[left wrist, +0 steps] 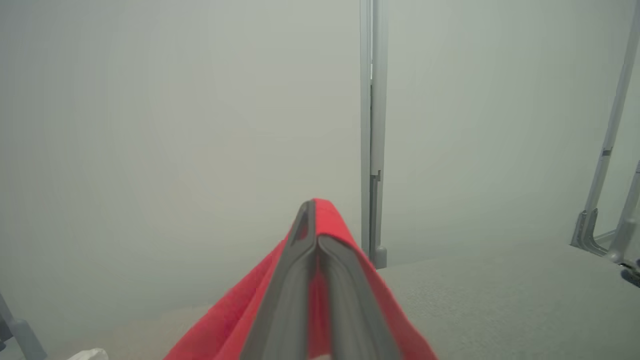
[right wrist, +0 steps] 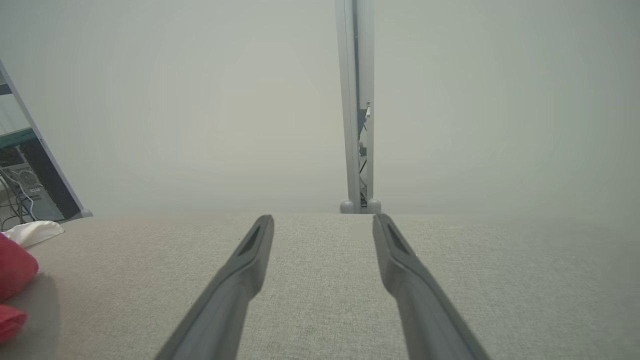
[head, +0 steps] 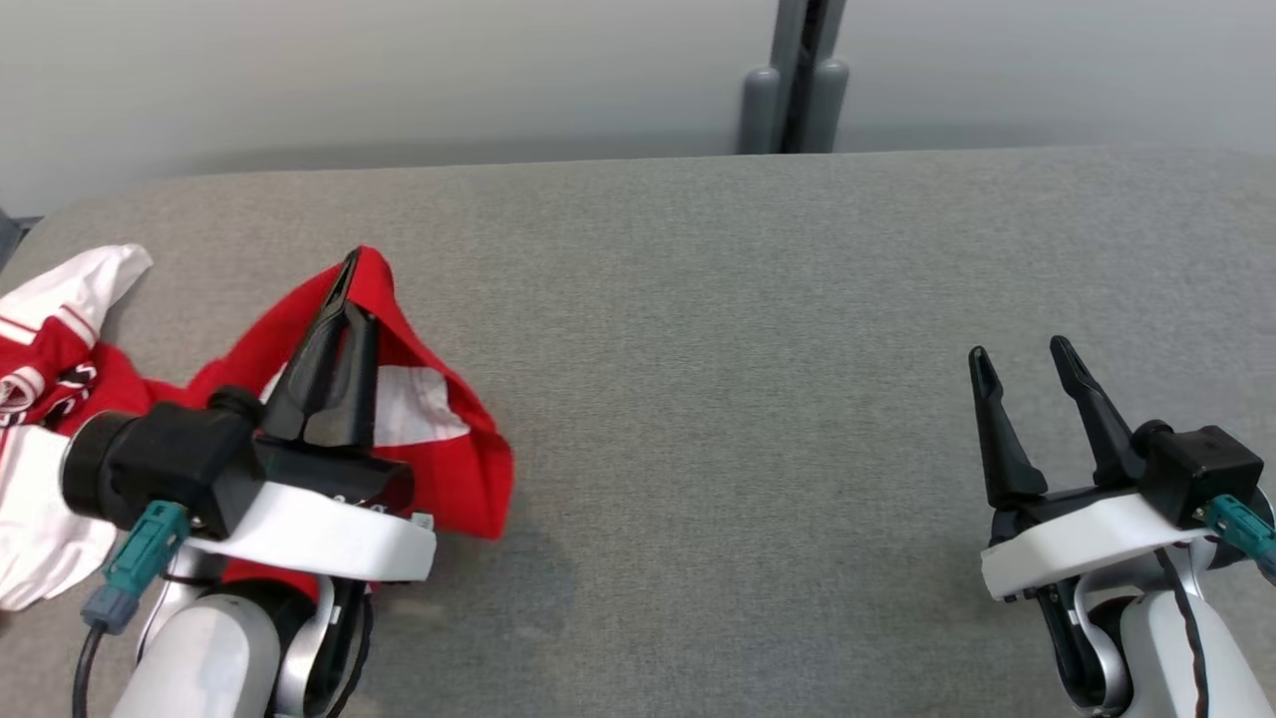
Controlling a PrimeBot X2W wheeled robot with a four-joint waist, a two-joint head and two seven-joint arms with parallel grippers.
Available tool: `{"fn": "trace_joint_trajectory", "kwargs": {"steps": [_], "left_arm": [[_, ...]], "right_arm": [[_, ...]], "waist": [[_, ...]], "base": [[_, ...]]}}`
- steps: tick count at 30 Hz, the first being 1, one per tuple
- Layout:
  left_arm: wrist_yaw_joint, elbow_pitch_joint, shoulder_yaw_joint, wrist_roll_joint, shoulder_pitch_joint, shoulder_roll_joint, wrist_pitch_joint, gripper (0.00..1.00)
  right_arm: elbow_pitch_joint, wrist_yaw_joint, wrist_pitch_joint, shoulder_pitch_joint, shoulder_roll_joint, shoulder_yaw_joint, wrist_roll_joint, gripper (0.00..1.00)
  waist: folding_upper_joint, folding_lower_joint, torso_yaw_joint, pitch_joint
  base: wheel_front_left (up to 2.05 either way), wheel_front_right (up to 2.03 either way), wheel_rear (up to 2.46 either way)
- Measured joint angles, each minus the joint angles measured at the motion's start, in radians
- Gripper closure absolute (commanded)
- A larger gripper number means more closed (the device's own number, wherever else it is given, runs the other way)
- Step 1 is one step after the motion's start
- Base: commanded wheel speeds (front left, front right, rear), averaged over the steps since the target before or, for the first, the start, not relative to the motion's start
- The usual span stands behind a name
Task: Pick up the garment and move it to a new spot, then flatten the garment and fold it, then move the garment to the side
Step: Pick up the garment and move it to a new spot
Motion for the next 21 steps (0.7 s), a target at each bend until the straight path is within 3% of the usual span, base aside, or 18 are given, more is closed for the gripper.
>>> {"fn": "trace_joint_trajectory", "kwargs": {"steps": [7, 13, 21], "left_arm": [[-0.053, 0.027, -0.104, 0.014, -0.086, -0.039, 0.013, 1.0], [-0.116, 0.105, -0.208, 0.03, -0.205, -0.093, 0.028, 1.0], [-0.187, 0.363, -0.283, 0.005, -0.296, -0.151, 0.037, 1.0]], "right_arm": [[-0.029, 0.0, 0.005, -0.005, 0.0, 0.013, 0.004, 0.0], [-0.05, 0.0, -0.001, -0.01, 0.0, 0.008, 0.027, 0.0], [-0.029, 0.0, -0.029, 0.0, -0.001, 0.005, 0.076, 0.0]], "waist": [[0.0, 0.0, -0.117, 0.009], [0.0, 0.0, -0.26, 0.033], [0.0, 0.0, -0.392, 0.094]], "base": [[0.0, 0.0, 0.0], [0.0, 0.0, 0.0], [0.0, 0.0, 0.0]]}}
